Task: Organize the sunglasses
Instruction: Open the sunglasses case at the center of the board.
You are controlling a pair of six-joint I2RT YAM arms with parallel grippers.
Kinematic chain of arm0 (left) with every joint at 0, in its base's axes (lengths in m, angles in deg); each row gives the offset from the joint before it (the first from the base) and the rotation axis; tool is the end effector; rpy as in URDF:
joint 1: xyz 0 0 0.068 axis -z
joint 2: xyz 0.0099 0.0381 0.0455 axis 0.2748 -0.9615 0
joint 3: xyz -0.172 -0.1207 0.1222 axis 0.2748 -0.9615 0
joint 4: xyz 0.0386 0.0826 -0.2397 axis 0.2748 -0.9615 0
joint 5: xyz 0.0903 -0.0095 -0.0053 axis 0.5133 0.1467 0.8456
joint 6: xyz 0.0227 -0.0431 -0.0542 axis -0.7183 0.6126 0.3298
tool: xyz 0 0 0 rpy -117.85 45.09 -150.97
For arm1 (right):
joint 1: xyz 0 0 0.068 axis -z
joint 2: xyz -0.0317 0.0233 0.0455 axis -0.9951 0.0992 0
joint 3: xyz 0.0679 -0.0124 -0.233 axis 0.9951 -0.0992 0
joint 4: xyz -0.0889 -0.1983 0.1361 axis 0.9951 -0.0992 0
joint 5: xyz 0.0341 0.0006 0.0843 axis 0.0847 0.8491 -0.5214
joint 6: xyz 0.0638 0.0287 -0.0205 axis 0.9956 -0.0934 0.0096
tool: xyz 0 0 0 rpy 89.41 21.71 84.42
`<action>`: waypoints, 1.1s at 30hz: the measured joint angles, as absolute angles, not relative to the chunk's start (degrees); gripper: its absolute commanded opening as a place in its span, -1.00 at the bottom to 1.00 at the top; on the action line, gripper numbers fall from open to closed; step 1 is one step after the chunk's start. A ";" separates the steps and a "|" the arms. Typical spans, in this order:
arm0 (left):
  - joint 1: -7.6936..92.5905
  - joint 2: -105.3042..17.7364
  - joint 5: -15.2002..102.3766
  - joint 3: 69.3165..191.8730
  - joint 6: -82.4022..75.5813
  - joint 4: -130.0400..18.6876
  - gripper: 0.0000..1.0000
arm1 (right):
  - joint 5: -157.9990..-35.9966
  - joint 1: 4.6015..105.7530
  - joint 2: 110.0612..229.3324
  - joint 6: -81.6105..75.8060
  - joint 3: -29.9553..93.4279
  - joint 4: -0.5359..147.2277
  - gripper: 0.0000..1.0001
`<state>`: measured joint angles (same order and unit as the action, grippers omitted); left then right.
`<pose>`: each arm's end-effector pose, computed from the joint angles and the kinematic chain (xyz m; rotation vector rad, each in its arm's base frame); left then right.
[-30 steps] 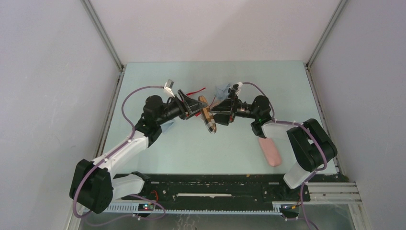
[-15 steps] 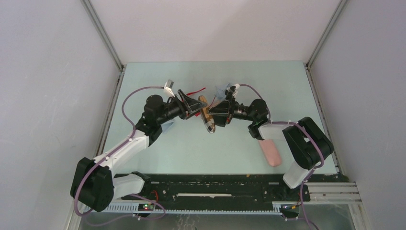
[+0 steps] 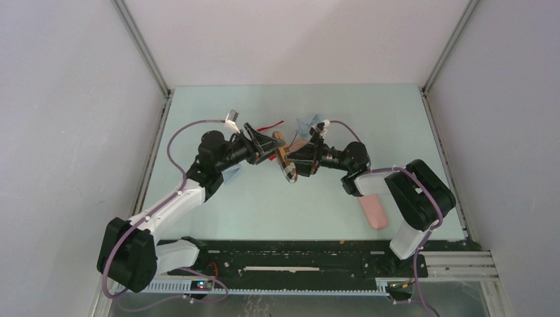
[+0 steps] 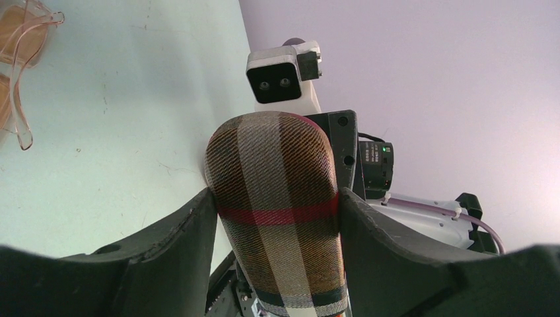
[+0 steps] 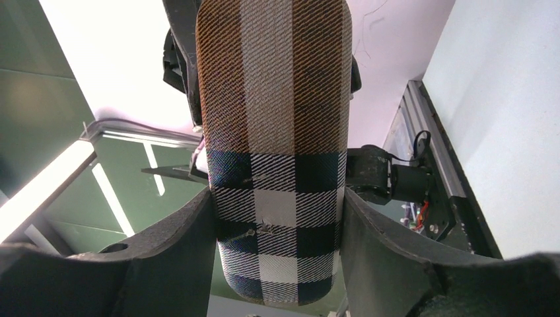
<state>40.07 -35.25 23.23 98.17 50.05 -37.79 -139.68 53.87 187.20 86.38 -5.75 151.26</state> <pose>0.2576 -0.1472 0.2562 -0.2639 1.9330 -1.5248 0.2635 0.2089 0.1980 0.0157 1.8856 2.2549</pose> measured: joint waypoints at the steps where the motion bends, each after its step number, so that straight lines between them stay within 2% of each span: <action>1: 40.07 -35.23 23.25 98.17 50.05 -37.77 -0.99 | -139.18 53.87 187.33 86.97 -6.01 152.05 -0.62; 3: 40.07 -35.21 23.18 98.17 50.07 -37.75 -1.00 | -138.35 53.82 187.42 88.15 -6.73 153.45 -0.79; 8: 40.02 -35.07 22.94 97.93 50.18 -35.56 -1.00 | -135.84 53.85 187.73 91.99 -7.91 157.05 -1.00; 25: 38.84 -34.20 18.83 91.03 48.25 -22.19 -1.00 | -126.07 56.73 187.70 106.59 -13.42 158.67 -1.00; 33: 38.78 -34.83 17.54 89.12 47.05 -16.11 -1.00 | -124.14 56.78 187.70 106.86 -13.51 158.67 -0.94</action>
<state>38.78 -34.83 17.54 89.12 47.05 -16.11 -124.14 56.78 187.70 106.86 -13.51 158.67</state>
